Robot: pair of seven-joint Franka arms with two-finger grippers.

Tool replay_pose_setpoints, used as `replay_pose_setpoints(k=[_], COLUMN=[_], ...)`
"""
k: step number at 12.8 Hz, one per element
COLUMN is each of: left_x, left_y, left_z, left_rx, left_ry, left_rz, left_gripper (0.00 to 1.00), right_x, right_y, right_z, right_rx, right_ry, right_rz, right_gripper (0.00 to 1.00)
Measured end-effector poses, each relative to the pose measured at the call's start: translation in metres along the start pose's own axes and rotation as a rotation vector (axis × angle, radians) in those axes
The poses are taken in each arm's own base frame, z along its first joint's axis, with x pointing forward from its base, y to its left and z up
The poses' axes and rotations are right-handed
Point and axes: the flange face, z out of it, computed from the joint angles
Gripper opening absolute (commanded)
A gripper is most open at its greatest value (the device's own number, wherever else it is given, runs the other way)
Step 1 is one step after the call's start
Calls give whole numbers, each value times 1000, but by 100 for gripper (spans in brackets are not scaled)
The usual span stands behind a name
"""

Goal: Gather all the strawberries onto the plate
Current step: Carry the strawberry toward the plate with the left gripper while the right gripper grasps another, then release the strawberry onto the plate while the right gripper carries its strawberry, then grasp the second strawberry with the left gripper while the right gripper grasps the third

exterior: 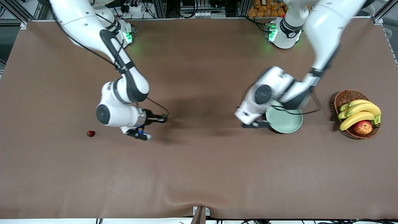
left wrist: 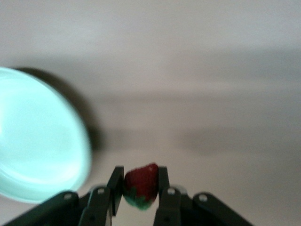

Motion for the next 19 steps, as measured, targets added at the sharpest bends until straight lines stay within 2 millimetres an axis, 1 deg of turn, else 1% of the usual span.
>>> replay_pose_setpoints(k=[1,2,3,4,5,6,7,8,9,10,11,12,13,14,15,17,18,19], left_x=[9,13,13,13,13,13,14,16,18,19,19,18,13,6,-2,-22,-31,-40], left_y=[-33,-55,-66,-76,-83,-89,-95,-104,-112,-117,-115,-103,-82,-58,-34,14,40,65], left_z=[5,12,19,26,34,41,47,53,57,58,55,46,32,17,5,-5,-7,-8], left_rx=[-7,-2,20,51,77,95,110,124,129,130,127,116,101,83,55,-12,-26,-36], left_ry=[-20,-32,-33,-30,-31,-33,-35,-35,-37,-37,-32,-16,8,32,41,11,3,2], left_rz=[2,9,19,29,38,46,51,51,47,45,49,68,87,88,73,15,-15,-49], left_gripper=[0,0,3,14,27,61,93,100,100,100,100,100,100,100,100,100,100,100], right_x=[-11,-22,-33,-44,-54,-63,-71,-78,-82,-84,-83,-82,-79,-73,-64,-34,-15,5], right_y=[-17,-34,-48,-59,-70,-80,-90,-99,-106,-110,-112,-111,-110,-109,-106,-90,-76,-55], right_z=[17,37,56,75,92,108,122,134,144,152,157,160,160,155,148,123,105,86], right_rx=[38,69,94,113,124,131,139,148,156,161,164,163,163,166,172,189,196,194], right_ry=[-4,-2,3,10,20,29,36,41,50,65,78,82,88,102,117,149,165,185], right_rz=[5,9,13,15,13,3,-7,-14,-20,-24,-26,-25,-23,-18,-9,34,66,92], right_gripper=[3,3,4,4,4,4,7,14,30,50,63,77,93,98,100,100,100,100])
